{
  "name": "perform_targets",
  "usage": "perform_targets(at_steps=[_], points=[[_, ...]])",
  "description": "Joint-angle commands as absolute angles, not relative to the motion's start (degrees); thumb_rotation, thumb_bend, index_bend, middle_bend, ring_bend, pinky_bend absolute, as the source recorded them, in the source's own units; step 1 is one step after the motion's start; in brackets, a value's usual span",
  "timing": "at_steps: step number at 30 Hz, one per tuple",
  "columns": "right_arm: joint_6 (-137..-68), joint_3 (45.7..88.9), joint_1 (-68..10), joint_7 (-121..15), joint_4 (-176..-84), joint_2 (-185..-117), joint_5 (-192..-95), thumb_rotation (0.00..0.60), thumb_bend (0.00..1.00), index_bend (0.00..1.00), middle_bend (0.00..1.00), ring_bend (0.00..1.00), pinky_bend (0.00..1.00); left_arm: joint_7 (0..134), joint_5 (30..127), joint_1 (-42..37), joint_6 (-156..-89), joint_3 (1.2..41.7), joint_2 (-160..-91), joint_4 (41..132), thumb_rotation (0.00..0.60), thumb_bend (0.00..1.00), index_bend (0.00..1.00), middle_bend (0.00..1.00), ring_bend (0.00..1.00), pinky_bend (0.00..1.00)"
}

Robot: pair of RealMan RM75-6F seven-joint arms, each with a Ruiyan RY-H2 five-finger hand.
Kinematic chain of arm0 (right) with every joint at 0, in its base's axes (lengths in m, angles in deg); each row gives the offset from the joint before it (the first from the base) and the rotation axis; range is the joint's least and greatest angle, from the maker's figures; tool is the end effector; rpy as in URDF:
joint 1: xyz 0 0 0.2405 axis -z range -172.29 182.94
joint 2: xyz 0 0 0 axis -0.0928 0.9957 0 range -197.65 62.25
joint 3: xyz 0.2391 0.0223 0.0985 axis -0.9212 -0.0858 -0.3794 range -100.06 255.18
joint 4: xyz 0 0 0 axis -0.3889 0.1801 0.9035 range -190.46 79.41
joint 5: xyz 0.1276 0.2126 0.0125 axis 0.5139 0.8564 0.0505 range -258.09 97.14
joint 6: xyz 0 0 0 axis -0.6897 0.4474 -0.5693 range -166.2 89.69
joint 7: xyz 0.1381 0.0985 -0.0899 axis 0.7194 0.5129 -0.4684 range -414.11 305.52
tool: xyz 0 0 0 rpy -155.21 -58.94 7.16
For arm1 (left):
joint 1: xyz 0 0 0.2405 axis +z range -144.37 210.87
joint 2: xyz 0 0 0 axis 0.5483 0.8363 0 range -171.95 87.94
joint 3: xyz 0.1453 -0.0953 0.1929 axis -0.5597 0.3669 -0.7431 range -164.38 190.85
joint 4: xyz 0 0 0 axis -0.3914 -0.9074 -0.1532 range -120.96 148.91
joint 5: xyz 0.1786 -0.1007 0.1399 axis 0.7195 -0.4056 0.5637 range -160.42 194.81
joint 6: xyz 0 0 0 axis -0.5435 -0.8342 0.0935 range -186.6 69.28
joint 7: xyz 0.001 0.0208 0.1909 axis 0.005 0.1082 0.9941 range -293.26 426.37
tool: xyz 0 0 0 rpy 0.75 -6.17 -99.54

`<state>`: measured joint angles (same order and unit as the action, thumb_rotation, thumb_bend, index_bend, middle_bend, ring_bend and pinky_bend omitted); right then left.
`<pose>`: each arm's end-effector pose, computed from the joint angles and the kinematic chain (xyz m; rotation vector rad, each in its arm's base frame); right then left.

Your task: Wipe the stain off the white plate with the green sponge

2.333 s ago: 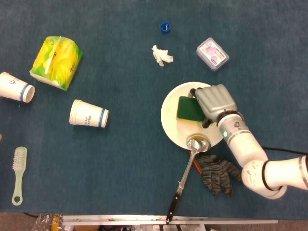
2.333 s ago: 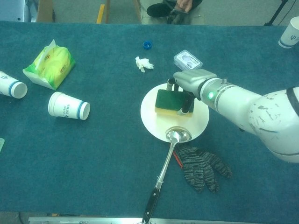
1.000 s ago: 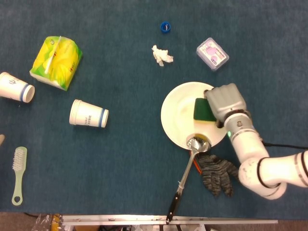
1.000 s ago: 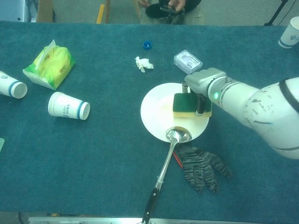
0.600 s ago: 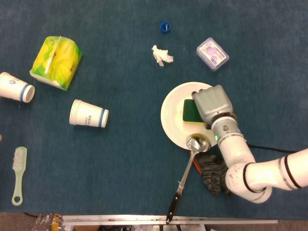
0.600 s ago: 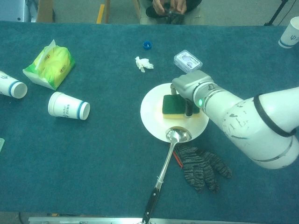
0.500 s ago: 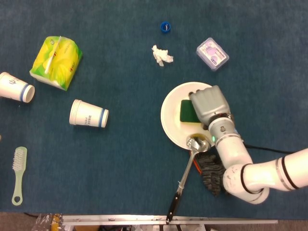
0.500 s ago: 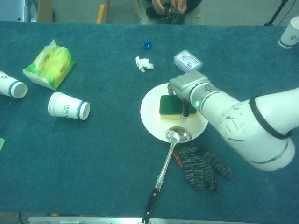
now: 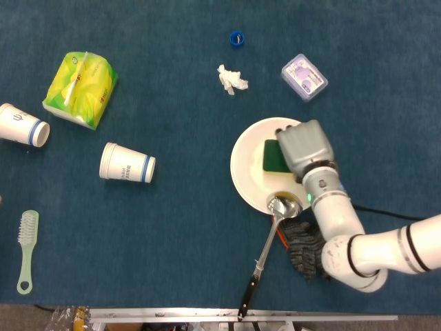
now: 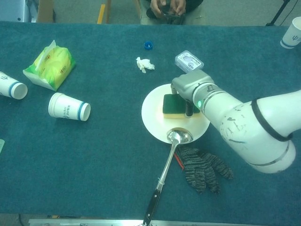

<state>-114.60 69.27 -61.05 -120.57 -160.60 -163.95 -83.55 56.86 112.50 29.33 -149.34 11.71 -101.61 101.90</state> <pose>-0.0774 -0.3212 -0.1241 1.9667 -0.9226 0.1984 -0.3301 0.2075 0.1505 -1.5036 -0.8587 -0.9952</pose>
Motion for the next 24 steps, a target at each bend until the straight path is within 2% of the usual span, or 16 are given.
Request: perform_targets(at_steps=[1, 11, 24], points=[[-115.44, 69.69, -60.23, -121.00, -161.73, -162.36, -83.36, 0.600, 0.19, 0.31, 0.35, 0.37, 0.64, 57.09, 112.67, 29.27, -149.31, 11.66, -101.70, 102.05, 0.600, 0.18, 0.15, 0.11, 0.05, 0.16], [-115.30, 70.52, -58.65, -121.41, -162.46, -160.66, -84.06, 0.600, 0.19, 0.31, 0.35, 0.37, 0.65, 57.67, 113.15, 29.19, -149.27, 11.49, -102.04, 102.47, 0.600, 0.18, 0.15, 0.11, 0.05, 0.16], [-114.44, 68.70, -60.08, -123.68, -158.16, -166.81, -83.97, 0.600, 0.19, 0.31, 0.35, 0.37, 0.64, 55.88, 112.51, 29.44, -149.31, 11.47, -102.17, 101.08, 0.600, 0.18, 0.15, 0.11, 0.05, 0.16]])
